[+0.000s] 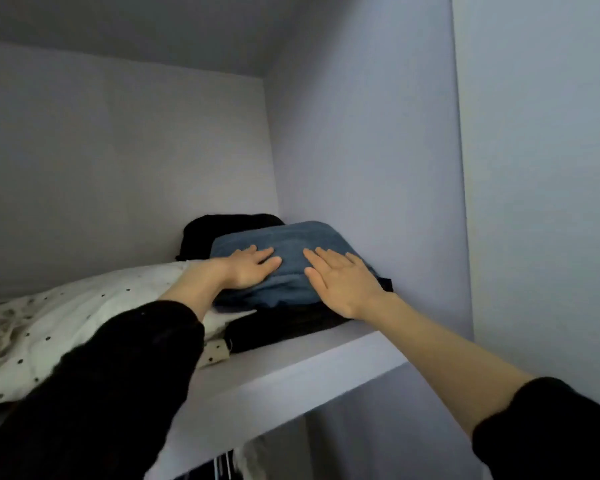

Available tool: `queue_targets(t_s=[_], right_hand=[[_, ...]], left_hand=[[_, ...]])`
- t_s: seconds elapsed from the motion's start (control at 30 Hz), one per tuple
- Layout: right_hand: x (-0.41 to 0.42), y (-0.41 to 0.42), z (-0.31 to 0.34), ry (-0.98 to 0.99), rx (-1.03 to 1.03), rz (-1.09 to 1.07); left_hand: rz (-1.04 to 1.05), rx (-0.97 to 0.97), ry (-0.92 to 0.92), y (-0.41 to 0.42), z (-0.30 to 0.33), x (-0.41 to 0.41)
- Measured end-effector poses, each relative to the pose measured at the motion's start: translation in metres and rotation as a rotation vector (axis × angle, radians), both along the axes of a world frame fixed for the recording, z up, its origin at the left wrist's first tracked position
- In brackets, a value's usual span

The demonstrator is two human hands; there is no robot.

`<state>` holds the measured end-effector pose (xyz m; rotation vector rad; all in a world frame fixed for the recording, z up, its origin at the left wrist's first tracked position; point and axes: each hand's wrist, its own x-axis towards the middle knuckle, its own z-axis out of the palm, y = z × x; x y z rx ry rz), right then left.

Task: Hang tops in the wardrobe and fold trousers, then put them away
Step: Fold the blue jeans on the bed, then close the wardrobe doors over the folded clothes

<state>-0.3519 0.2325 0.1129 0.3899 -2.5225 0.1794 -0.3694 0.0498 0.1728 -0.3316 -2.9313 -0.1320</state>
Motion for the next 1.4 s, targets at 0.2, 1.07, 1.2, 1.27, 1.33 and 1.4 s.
queue_targets(t_s=[0.2, 1.07, 1.2, 1.27, 1.33, 1.4], right_hand=[[0.085, 0.028, -0.012, -0.174, 0.022, 0.096], [0.462, -0.070, -0.188, -0.314, 0.205, 0.734], [0.525, -0.129, -0.188, -0.309, 0.184, 0.844], [0.559, -0.155, -0.190, -0.327, 0.174, 0.885], [0.588, -0.177, -0.193, -0.344, 0.154, 0.930], [0.613, -0.196, -0.194, -0.334, 0.140, 0.960]], left_hand=[[-0.164, -0.043, 0.244, -0.011, -0.017, 0.107], [0.489, 0.128, 0.318, -0.069, -0.235, 0.612], [0.486, -0.018, 0.585, -0.093, -0.223, 0.690], [0.486, -0.132, 0.716, -0.109, -0.218, 0.723], [0.484, -0.252, 0.806, -0.126, -0.214, 0.748], [0.529, -0.269, 0.854, -0.145, -0.209, 0.770]])
